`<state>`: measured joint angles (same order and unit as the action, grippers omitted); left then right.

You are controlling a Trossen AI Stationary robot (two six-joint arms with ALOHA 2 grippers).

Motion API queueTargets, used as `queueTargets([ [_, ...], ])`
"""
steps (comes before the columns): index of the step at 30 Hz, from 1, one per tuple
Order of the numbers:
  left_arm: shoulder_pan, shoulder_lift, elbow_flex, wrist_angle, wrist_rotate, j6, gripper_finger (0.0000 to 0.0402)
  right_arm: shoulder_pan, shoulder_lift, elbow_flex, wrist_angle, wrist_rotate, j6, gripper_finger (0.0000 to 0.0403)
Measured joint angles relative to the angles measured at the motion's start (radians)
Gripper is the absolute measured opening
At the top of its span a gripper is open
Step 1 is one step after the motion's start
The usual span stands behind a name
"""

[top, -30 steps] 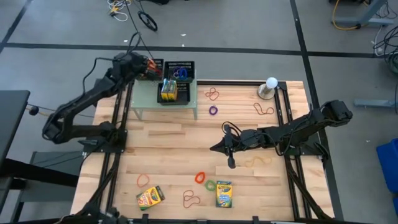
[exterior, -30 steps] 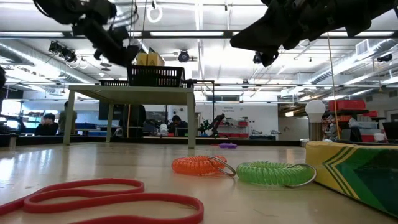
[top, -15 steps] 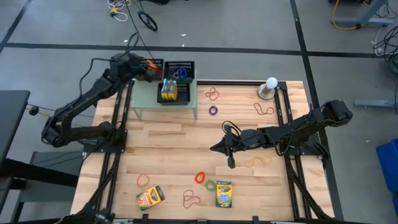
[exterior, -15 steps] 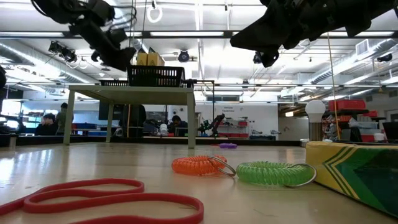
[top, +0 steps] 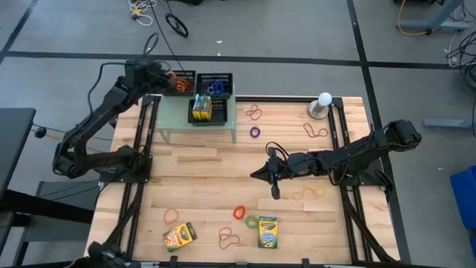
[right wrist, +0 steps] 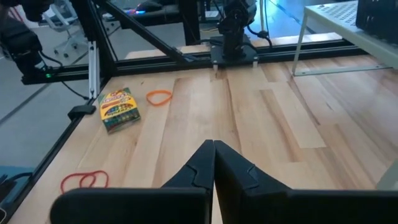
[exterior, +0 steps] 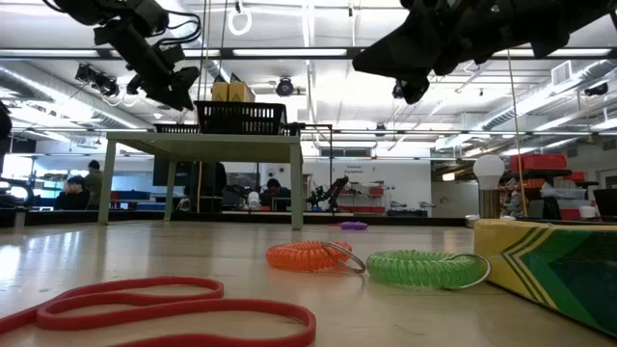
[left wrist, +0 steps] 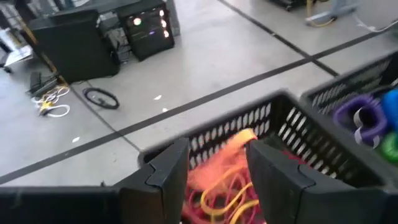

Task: Pick & Place Office Desk Supplies
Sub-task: Put the orange rubber band into the top left black bin on the shelf, then put the red rubber band into the top left black bin on the shelf

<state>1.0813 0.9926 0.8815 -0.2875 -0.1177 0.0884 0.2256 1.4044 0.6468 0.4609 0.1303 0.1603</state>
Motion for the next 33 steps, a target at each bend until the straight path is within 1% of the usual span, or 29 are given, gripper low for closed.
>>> queueTargets([
  [3, 0.028, 0.036, 0.064, -0.028, 0.031, -0.001, 0.0180, 0.000, 0.000, 0.000, 0.000, 0.000, 0.008, 0.0011],
  [7, 0.041, 0.091, 0.133, -0.107, 0.088, -0.011, 0.0200, 0.002, 0.000, 0.000, 0.000, -0.001, 0.009, 0.0011],
  [12, 0.037, 0.129, 0.163, -0.174, 0.107, 0.000, 0.0228, 0.002, 0.000, 0.000, -0.001, -0.001, 0.012, 0.0011],
  [14, 0.037, 0.131, 0.170, -0.218, 0.111, 0.030, 0.0232, 0.002, 0.000, 0.000, -0.001, -0.001, 0.012, 0.0011],
  [16, 0.038, 0.112, 0.176, -0.268, 0.155, 0.055, 0.0228, 0.002, 0.000, 0.000, -0.001, -0.001, 0.012, 0.0011],
  [18, 0.027, 0.069, 0.175, -0.297, 0.213, 0.054, 0.0211, 0.002, 0.000, 0.000, -0.002, 0.006, 0.011, 0.0011],
  [20, -0.008, 0.000, 0.151, -0.291, 0.262, 0.054, 0.0182, 0.002, -0.005, 0.000, -0.026, 0.042, 0.009, 0.0011],
  [22, -0.072, -0.079, 0.107, -0.274, 0.297, 0.050, 0.0146, 0.002, -0.021, 0.000, -0.082, 0.105, 0.011, 0.0011],
  [24, -0.164, -0.160, 0.045, -0.230, 0.309, 0.038, 0.0111, -0.004, -0.048, 0.000, -0.165, 0.186, 0.033, 0.0011],
  [26, -0.269, -0.240, -0.029, -0.175, 0.291, 0.010, 0.0079, -0.018, -0.073, 0.000, -0.238, 0.256, 0.072, 0.0011],
  [28, -0.370, -0.320, -0.112, -0.090, 0.251, -0.020, 0.0053, -0.044, -0.099, 0.000, -0.319, 0.279, 0.115, 0.0011],
  [31, -0.517, -0.420, -0.237, 0.030, 0.200, -0.047, 0.0024, -0.100, -0.111, 0.000, -0.407, 0.258, 0.173, 0.0011],
  [33, -0.609, -0.469, -0.318, 0.105, 0.185, -0.052, 0.0011, -0.145, -0.099, 0.000, -0.429, 0.225, 0.210, 0.0007],
])
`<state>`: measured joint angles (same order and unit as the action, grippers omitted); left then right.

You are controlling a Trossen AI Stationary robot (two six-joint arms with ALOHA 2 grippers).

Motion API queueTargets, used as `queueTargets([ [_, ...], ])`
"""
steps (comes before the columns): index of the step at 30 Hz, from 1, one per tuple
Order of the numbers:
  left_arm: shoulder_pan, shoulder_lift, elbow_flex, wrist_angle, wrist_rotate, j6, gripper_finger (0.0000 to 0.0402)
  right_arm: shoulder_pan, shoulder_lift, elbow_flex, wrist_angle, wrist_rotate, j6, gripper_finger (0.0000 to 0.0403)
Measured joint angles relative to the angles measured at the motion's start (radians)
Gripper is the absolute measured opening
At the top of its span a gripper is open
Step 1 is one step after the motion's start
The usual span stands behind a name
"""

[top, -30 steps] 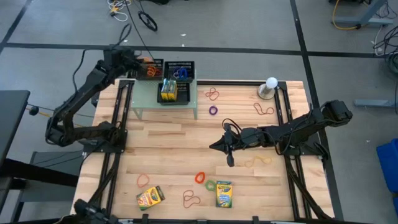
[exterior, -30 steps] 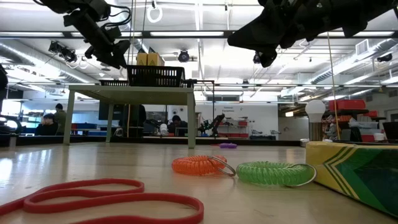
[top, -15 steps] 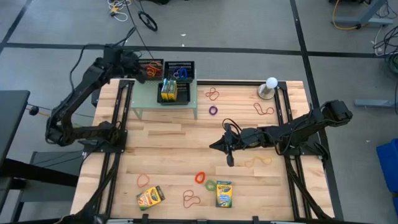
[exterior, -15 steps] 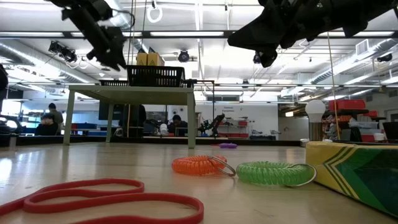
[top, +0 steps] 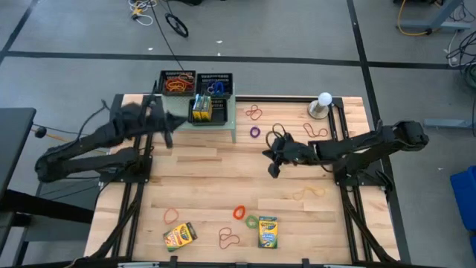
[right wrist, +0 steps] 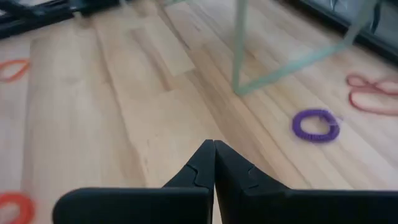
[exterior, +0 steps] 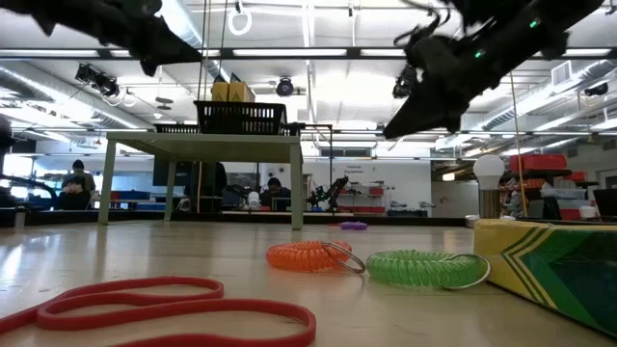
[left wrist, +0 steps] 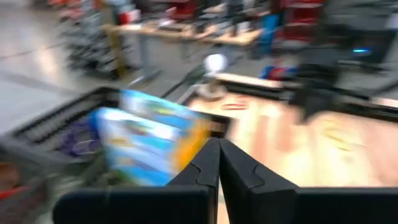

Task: Pick & Place Office Desk Supplies
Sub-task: Put the red rubber band into the top left black bin on the shelf

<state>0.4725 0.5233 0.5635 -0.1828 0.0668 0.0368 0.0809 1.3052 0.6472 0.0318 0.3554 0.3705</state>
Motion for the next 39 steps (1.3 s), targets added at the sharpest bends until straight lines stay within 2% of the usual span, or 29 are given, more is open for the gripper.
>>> queueTargets([
  [4, -0.168, -0.061, -0.136, 0.126, -0.048, 0.008, 0.0006, -0.063, 0.022, 0.000, -0.028, -0.077, 0.038, 0.0004],
  [10, -0.381, -0.072, -0.300, 0.368, -0.150, 0.008, 0.0012, -0.134, 0.013, 0.000, -0.077, -0.078, 0.088, 0.0004],
  [17, -0.537, -0.006, -0.429, 0.671, -0.198, 0.020, 0.0011, -0.284, 0.049, 0.001, -0.075, -0.078, 0.165, 0.0007],
  [21, -0.591, 0.029, -0.437, 0.727, -0.198, 0.039, 0.0011, -0.406, 0.101, 0.050, -0.061, -0.147, 0.145, 0.0008],
  [25, -0.618, 0.072, -0.437, 0.747, -0.197, 0.041, 0.0011, -0.518, 0.217, 0.191, -0.120, -0.271, 0.035, 0.0008],
  [32, -0.626, 0.127, -0.437, 0.760, -0.210, 0.035, 0.0019, -0.635, 0.488, 0.539, -0.374, -0.439, -0.345, 0.0014],
  [39, -0.626, 0.149, -0.437, 0.795, -0.224, 0.031, 0.0040, -0.682, 0.658, 0.771, -0.567, -0.486, -0.635, 0.0079],
])
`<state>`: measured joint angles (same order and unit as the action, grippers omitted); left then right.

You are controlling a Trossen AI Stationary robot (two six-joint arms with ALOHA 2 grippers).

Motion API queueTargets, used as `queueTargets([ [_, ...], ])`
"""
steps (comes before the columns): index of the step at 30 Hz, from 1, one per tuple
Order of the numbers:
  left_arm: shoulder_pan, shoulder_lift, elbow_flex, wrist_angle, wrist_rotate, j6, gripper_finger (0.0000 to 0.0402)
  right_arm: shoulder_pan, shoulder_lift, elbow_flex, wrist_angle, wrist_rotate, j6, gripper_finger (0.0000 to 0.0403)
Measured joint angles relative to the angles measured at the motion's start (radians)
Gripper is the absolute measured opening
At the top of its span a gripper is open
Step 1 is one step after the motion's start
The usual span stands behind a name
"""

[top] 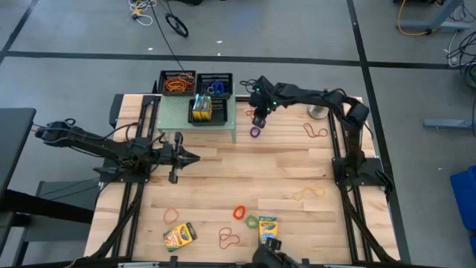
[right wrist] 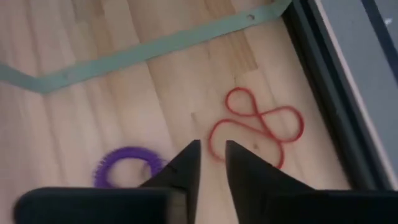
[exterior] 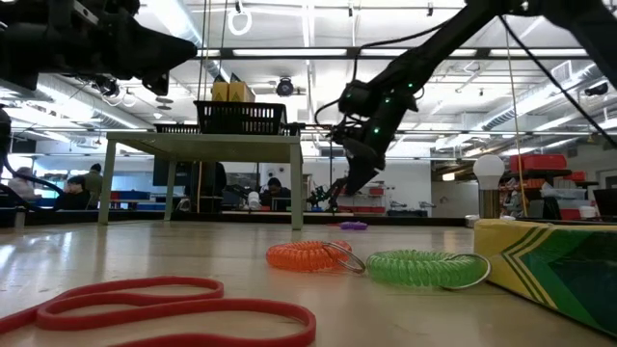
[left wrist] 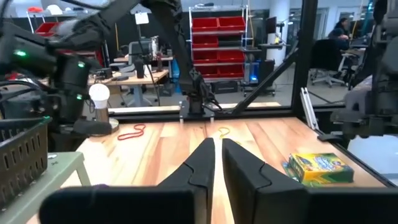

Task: Pick & Place Office Desk Supplies
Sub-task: Put the red rubber band into the top left black bin on the shelf

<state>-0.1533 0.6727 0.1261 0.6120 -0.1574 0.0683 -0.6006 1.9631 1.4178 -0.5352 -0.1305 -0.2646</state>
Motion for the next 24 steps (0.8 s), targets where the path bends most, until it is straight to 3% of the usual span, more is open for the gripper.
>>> queueTargets([
  [10, 0.000, 0.030, 0.000, -0.001, 0.009, 0.001, 0.0044, -0.040, 0.068, 0.037, 0.001, -0.010, -0.174, 0.0150],
  [17, 0.000, 0.070, 0.000, 0.001, 0.068, -0.021, 0.0041, -0.073, 0.093, 0.028, 0.072, -0.079, -0.186, 0.0149],
  [24, 0.004, 0.112, 0.001, 0.035, 0.069, -0.048, 0.0039, -0.089, 0.132, 0.033, 0.100, -0.072, -0.197, 0.0135],
])
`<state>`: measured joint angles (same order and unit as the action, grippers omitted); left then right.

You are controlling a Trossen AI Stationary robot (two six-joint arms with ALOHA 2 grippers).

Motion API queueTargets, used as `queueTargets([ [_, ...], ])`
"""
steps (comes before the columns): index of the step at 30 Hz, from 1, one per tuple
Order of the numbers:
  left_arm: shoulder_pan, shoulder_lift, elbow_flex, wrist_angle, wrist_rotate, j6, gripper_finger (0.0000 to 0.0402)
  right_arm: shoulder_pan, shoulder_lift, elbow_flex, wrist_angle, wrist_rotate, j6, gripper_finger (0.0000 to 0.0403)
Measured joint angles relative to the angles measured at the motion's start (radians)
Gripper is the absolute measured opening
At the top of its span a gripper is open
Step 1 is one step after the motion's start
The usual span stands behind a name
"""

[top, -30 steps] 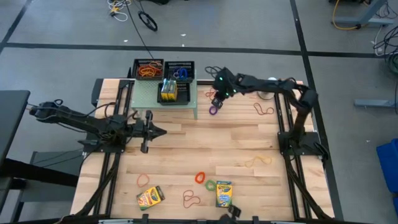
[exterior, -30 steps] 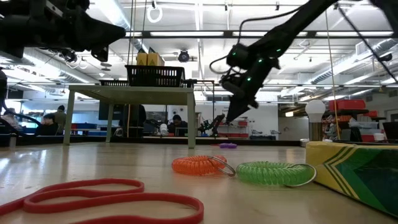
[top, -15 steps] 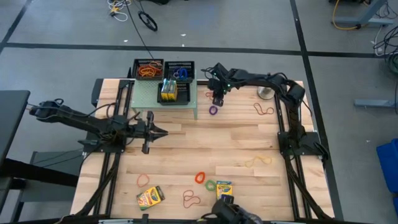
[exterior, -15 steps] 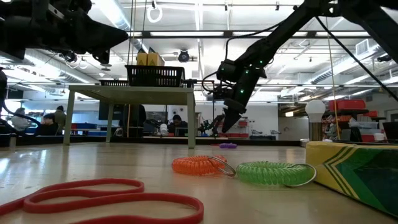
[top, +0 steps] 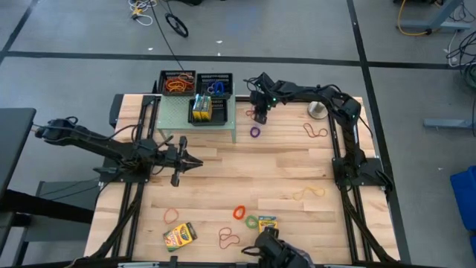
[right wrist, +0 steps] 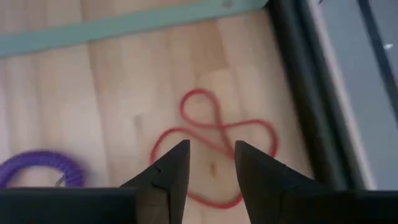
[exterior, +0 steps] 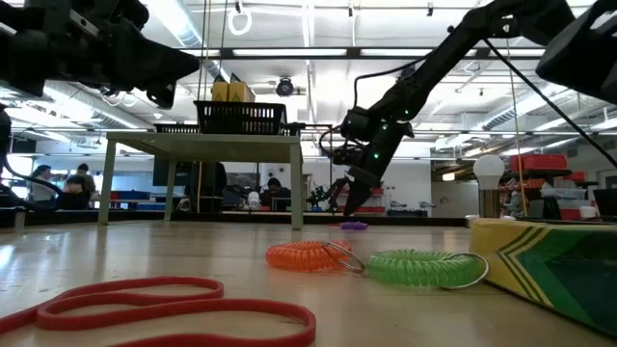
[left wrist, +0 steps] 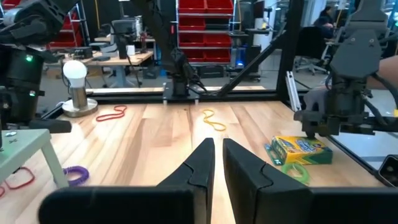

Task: Pick & Place Office Desk Supplies
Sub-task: Put the red rubber band into the top left black bin on the shelf

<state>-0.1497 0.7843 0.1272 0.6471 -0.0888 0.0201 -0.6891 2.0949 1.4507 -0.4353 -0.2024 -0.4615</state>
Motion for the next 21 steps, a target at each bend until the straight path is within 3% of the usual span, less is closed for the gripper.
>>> queueTargets([
  [9, 0.000, 0.009, 0.001, 0.038, 0.000, 0.029, 0.0039, -0.010, 0.000, 0.011, -0.038, 0.050, 0.020, 0.0117],
  [16, 0.000, 0.009, 0.001, 0.038, 0.000, 0.032, 0.0039, -0.014, -0.001, 0.011, -0.040, 0.124, 0.058, 0.0168],
  [21, 0.000, 0.009, 0.001, 0.037, 0.000, 0.031, 0.0039, -0.024, -0.008, 0.011, -0.058, 0.144, 0.190, 0.0214],
])
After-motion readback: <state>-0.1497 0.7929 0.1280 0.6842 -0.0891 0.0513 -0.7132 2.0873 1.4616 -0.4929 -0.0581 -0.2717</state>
